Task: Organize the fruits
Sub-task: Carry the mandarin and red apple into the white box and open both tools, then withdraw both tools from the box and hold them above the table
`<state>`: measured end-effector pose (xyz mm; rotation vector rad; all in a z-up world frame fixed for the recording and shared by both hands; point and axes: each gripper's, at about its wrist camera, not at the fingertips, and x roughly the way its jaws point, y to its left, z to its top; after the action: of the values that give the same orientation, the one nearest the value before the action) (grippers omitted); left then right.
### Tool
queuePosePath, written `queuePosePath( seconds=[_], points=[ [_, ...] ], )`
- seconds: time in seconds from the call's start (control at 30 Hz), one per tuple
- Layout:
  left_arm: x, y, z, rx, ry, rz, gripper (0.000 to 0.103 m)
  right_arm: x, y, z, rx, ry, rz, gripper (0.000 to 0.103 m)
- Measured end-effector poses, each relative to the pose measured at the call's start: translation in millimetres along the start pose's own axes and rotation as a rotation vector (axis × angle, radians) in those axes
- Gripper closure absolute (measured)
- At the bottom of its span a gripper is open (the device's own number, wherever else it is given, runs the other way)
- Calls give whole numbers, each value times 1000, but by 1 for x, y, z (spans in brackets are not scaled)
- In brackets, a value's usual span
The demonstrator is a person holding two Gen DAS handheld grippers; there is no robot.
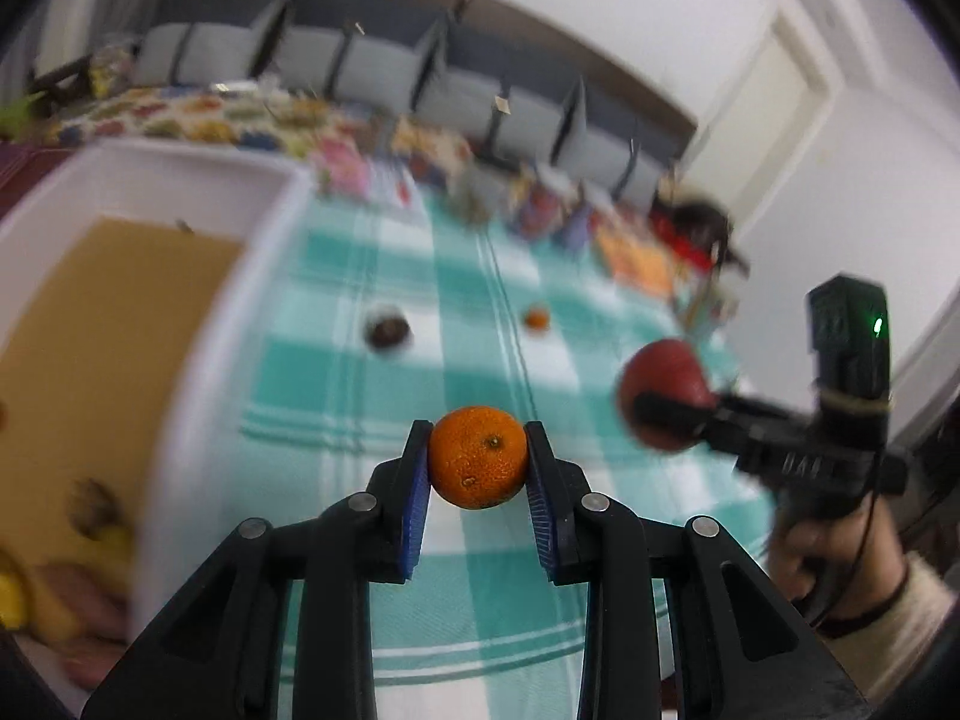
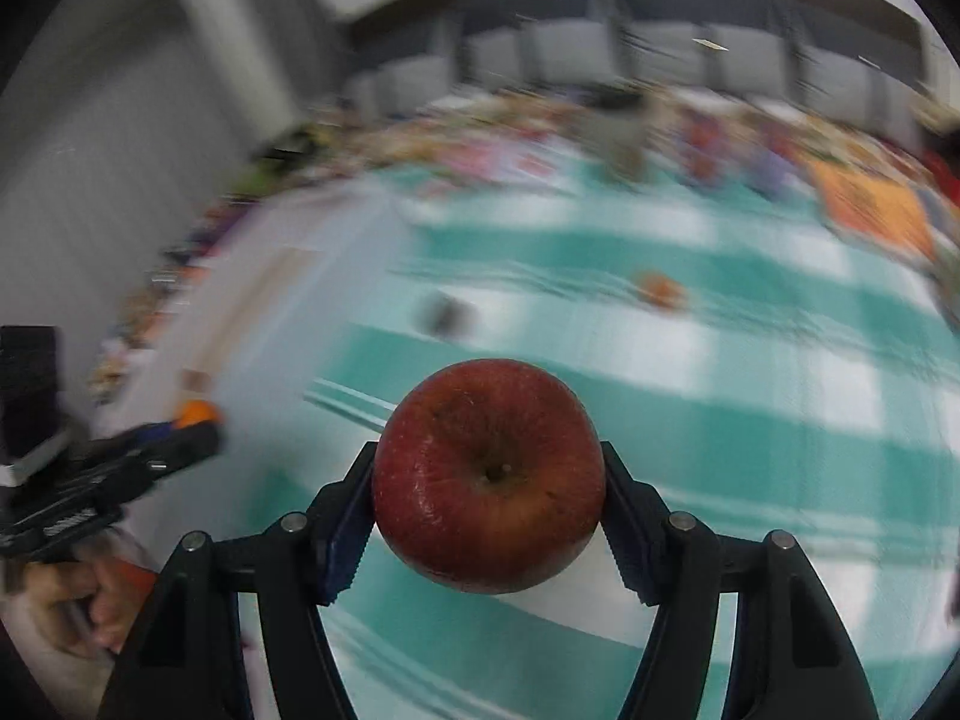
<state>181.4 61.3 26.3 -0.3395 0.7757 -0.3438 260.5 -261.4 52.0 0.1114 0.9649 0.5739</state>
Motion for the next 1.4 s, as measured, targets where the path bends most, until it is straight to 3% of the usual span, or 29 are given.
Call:
queuePosePath(
  seconds=[0.13, 0.23, 0.37, 0.43, 0.53, 0.6, 0.67, 0.7, 0.77, 0.83, 0.9, 0.97, 1.13, 1.27, 1.4],
  points=[
    [-56, 59, 35, -86, -78, 93, 74, 24, 97, 43, -120, 23, 168, 36],
    [-64, 123, 41, -156, -48, 239, 74, 67, 169, 59, -241, 88, 215, 36],
    [-41, 206, 22, -277, 85, 402, 74, 141, 238, 50, -367, 207, 171, 36],
    [-32, 227, 11, -304, 135, 446, 73, 171, 256, 43, -412, 265, 125, 36],
    [-23, 242, 0, -343, 180, 478, 70, 206, 260, 36, -431, 323, 63, 36],
    [-23, 247, -6, -363, 187, 486, 61, 220, 256, 34, -425, 342, 26, 35],
    [-24, 246, -6, -372, 183, 475, 49, 225, 252, 38, -418, 337, 11, 35],
    [-28, 245, -5, -365, 166, 478, 39, 224, 249, 42, -404, 322, 9, 34],
    [-39, 237, 0, -339, 119, 498, 31, 216, 248, 53, -368, 289, 12, 27],
    [-53, 224, 9, -309, 55, 503, 18, 194, 245, 66, -325, 209, 17, 10],
    [-68, 208, 20, -267, -24, 515, 16, 162, 237, 81, -295, 101, 21, 2],
    [-78, 186, 30, -223, -83, 501, 14, 129, 228, 92, -275, 14, 18, 0],
    [-76, 114, 39, -104, -165, 384, 13, 61, 181, 81, -248, -116, -40, 0],
    [-48, 49, 20, -17, -152, 253, 13, 31, 122, 39, -220, -132, -151, 0],
    [10, -3, -16, 46, -46, 176, 10, 17, 49, -22, -134, -97, -260, 0]
  ],
)
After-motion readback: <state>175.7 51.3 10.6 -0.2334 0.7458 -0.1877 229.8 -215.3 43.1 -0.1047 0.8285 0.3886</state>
